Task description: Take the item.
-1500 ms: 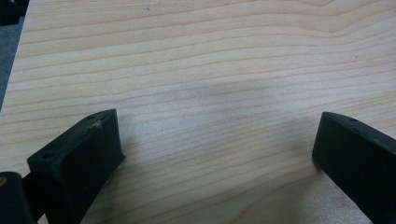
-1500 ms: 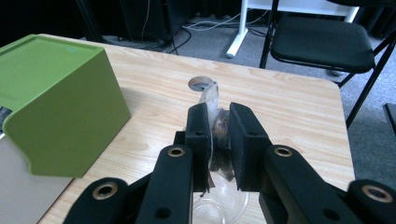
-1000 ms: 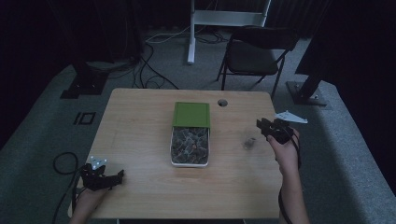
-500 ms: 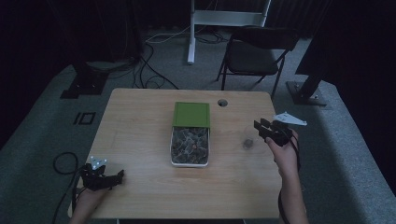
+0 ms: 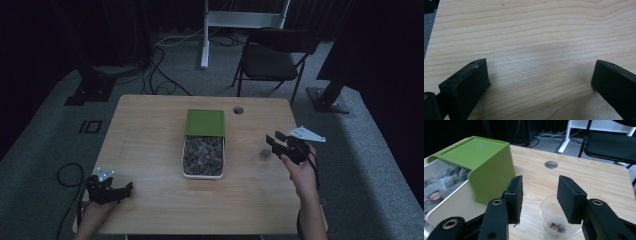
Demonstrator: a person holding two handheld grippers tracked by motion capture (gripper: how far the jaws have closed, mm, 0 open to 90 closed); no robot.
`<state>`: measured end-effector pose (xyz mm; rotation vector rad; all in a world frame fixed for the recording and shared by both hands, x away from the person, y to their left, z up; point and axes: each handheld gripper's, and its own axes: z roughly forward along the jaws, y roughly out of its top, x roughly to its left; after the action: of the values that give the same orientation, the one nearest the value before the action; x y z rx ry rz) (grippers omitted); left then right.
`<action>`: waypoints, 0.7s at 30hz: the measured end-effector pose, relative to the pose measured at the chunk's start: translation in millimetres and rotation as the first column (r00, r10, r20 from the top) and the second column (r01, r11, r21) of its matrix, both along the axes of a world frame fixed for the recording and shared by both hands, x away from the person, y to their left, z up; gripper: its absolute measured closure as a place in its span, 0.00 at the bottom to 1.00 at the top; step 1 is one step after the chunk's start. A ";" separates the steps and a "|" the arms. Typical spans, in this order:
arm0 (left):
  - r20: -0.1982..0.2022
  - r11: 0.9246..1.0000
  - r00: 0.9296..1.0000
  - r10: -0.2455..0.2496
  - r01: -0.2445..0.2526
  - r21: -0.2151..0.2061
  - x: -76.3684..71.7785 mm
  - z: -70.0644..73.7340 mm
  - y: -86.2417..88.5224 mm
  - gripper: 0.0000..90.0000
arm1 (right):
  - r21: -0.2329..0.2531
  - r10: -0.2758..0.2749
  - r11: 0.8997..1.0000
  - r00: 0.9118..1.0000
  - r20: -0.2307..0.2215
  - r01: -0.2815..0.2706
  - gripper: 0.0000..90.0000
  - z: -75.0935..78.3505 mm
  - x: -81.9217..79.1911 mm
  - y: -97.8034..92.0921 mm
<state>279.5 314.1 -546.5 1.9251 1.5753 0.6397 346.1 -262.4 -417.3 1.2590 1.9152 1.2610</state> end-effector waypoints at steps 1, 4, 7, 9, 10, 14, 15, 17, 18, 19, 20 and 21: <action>0.000 1.000 1.000 0.000 0.000 0.000 0.0 0.0 0.0 0.02 | 0.000 0.004 1.000 1.000 0.004 -0.004 0.61 -0.3 -1.2 1.0; 0.000 1.000 1.000 0.000 0.000 0.000 0.0 0.0 0.0 0.02 | 0.001 0.025 1.000 1.000 0.007 -0.025 0.60 -1.8 -6.5 5.7; 0.000 1.000 1.000 0.000 0.000 0.000 0.0 0.0 0.0 0.02 | 0.001 0.041 0.999 0.999 0.009 -0.041 0.59 -4.1 -11.9 9.4; 0.000 1.000 1.000 0.000 0.000 0.000 0.0 0.0 0.0 0.02 | 0.005 0.058 0.998 0.998 0.009 -0.058 0.57 -6.8 -16.4 12.5; 0.000 1.000 1.000 0.000 0.000 0.000 0.0 0.0 0.0 0.02 | 0.005 0.060 0.998 0.998 0.010 -0.060 0.57 -7.6 -18.0 13.5; 0.000 1.000 1.000 0.000 0.000 0.000 0.0 0.0 0.0 0.02 | -0.005 0.072 0.997 0.997 0.005 -0.072 0.56 -12.8 -23.5 17.2; 0.000 1.000 1.000 0.000 0.000 0.000 0.0 0.0 0.0 0.02 | 0.004 0.084 0.996 0.996 -0.004 -0.084 0.56 -18.3 -26.5 19.0; 0.000 1.000 1.000 0.000 0.000 0.000 0.0 0.0 0.0 0.02 | -0.002 0.092 0.996 0.996 -0.014 -0.092 0.56 -23.4 -28.8 20.6; 0.000 1.000 1.000 0.000 0.000 0.000 0.0 0.0 0.0 0.02 | -0.004 0.099 0.995 0.995 -0.015 -0.099 0.56 -25.8 -29.9 21.3; 0.000 1.000 1.000 0.000 0.000 0.000 0.0 0.0 0.0 0.02 | 0.002 0.101 0.995 0.995 -0.021 -0.101 0.55 -28.0 -31.2 22.0; 0.000 1.000 1.000 0.000 0.000 0.001 0.0 0.0 0.0 0.02 | 0.000 0.105 0.994 0.994 -0.023 -0.105 0.55 -30.2 -32.2 22.4; 0.000 1.000 1.000 0.000 0.000 0.001 0.0 0.0 0.0 0.02 | -0.002 0.111 0.994 0.993 -0.029 -0.111 0.55 -32.6 -33.3 23.2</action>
<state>279.5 314.2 -546.6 1.9256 1.5749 0.6405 312.7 -239.3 -449.9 1.1890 2.0323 1.2998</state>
